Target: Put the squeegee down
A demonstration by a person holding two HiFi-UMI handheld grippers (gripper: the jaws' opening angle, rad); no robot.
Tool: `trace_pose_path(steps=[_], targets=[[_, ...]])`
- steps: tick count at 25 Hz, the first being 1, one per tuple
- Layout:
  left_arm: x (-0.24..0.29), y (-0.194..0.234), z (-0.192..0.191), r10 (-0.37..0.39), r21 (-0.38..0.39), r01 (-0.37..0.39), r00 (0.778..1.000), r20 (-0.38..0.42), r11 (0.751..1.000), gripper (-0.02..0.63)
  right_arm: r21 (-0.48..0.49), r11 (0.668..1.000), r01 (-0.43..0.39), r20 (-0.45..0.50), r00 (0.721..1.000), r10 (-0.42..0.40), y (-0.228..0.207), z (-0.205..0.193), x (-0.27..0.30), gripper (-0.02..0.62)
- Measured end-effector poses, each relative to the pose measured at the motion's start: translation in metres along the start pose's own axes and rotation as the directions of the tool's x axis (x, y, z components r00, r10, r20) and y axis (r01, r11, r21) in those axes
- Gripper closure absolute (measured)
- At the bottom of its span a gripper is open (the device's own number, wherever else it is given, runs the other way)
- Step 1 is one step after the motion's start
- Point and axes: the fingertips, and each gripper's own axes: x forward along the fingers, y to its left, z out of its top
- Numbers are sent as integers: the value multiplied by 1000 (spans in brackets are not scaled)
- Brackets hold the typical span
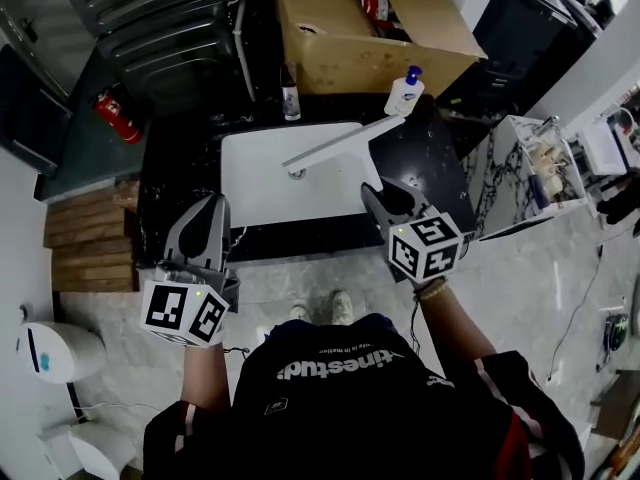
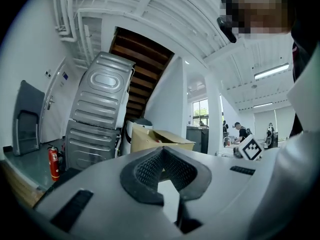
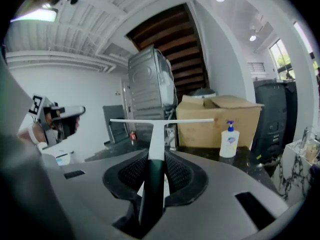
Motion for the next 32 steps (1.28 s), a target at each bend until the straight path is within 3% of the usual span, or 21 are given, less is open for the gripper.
trace_pose_path(steps=[2, 4, 9, 17, 19, 22, 24, 27, 30, 32], targets=[[3, 3, -1, 25, -8, -25, 1000, -3, 1000, 594, 9, 1000, -5, -144, 990, 6, -18, -43, 38, 477], [6, 5, -3, 44, -9, -44, 999, -11, 999, 594, -2, 1000, 3, -281, 960, -3, -37, -85, 71, 477], [8, 15, -7, 93, 0, -93, 995, -27, 996, 594, -53, 998, -20, -551, 834, -13, -62, -167, 129, 477], [8, 32, -6, 150, -2, -150, 988, -33, 989, 594, -53, 998, -44, -772, 635, -13, -71, -228, 146, 474], [12, 34, -7, 151, -4, -151, 988, -36, 988, 594, -50, 998, -47, -793, 609, -12, -73, -236, 145, 472], [16, 36, -10, 147, -8, -148, 988, -39, 989, 594, -33, 998, -52, -788, 616, 7, -73, -238, 145, 450], [19, 36, -10, 140, -11, -141, 989, -37, 990, 594, -20, 998, -54, -776, 630, 18, -73, -234, 145, 400], [24, 33, -7, 124, -11, -124, 992, -30, 992, 594, -22, 999, -49, -747, 664, 16, -75, -221, 141, 390], [28, 29, -4, 108, -9, -108, 994, -22, 994, 594, -26, 1000, -18, -665, 747, -4, -79, -188, 131, 390], [30, 27, -1, 97, -8, -97, 995, -15, 995, 594, -23, 1000, 12, -540, 841, -22, -79, -145, 122, 395]])
